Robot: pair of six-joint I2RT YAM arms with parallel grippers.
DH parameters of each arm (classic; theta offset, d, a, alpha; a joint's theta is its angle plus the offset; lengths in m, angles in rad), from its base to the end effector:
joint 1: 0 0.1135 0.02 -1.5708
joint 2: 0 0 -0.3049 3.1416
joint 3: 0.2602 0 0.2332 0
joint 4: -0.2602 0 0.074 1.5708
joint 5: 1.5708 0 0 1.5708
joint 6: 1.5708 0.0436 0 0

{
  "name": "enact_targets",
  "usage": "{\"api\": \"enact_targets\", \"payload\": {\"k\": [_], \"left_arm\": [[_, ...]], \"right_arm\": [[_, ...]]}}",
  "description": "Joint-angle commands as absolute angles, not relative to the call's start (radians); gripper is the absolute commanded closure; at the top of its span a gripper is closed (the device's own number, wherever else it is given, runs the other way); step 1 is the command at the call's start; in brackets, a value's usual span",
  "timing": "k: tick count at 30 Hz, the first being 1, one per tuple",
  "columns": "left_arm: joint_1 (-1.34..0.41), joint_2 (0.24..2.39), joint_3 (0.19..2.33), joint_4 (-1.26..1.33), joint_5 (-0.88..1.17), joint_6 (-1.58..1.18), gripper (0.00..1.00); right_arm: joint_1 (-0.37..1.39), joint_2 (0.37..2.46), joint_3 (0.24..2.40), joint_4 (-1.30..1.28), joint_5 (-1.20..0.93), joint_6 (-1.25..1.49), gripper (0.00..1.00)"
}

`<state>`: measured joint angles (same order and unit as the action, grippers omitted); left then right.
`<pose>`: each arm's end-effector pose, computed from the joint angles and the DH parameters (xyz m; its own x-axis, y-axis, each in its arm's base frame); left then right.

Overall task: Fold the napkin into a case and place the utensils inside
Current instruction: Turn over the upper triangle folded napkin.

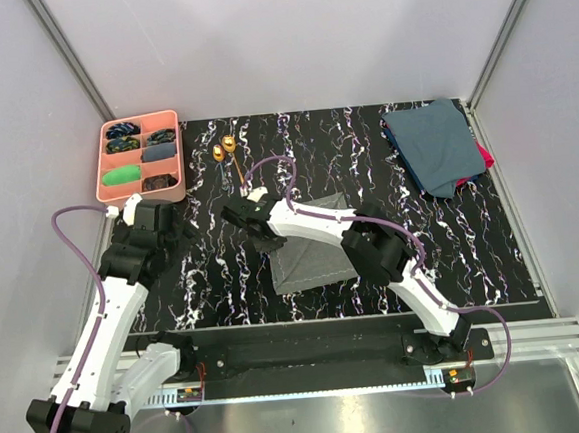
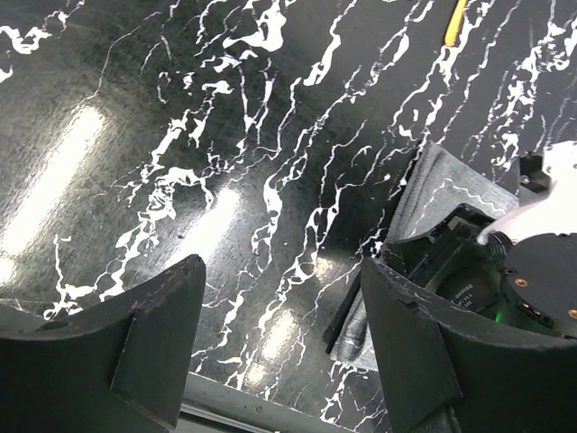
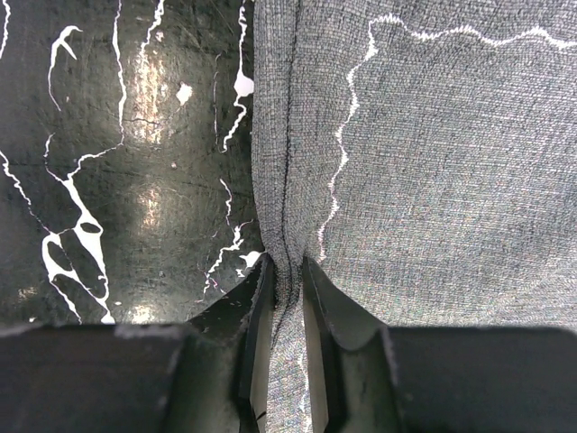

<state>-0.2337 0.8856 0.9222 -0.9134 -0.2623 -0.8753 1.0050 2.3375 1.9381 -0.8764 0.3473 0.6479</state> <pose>0.1236 -0.0178 0.3285 -0.5270 -0.6367 -0.5629 -0.5342 0.7633 -0.3633 0.2784 0.4107 0.1907 -0.8560 -0.2894 -0.4284 -0.2810 0.9560 -0.0842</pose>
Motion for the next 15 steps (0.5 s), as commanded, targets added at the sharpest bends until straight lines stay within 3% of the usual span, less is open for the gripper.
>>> {"api": "enact_targets", "payload": {"k": [1,3,7,15], "left_arm": [[-0.221,0.885,0.92,-0.896,-0.25,-0.868,0.27],[-0.218,0.885,0.92,-0.894,-0.253,-0.868,0.27],[-0.204,0.891,0.897,-0.862,-0.21,-0.842,0.27],[-0.155,0.942,0.851,-0.78,-0.051,-0.796,0.27]], "right_arm": [[1.015,2.422,1.944,-0.877,0.35,0.658,0.78],[1.015,2.422,1.945,-0.876,0.35,0.653,0.78],[1.017,2.401,1.941,-0.867,0.331,0.64,0.92],[1.017,2.333,1.884,-0.778,0.299,0.623,0.99]]}}
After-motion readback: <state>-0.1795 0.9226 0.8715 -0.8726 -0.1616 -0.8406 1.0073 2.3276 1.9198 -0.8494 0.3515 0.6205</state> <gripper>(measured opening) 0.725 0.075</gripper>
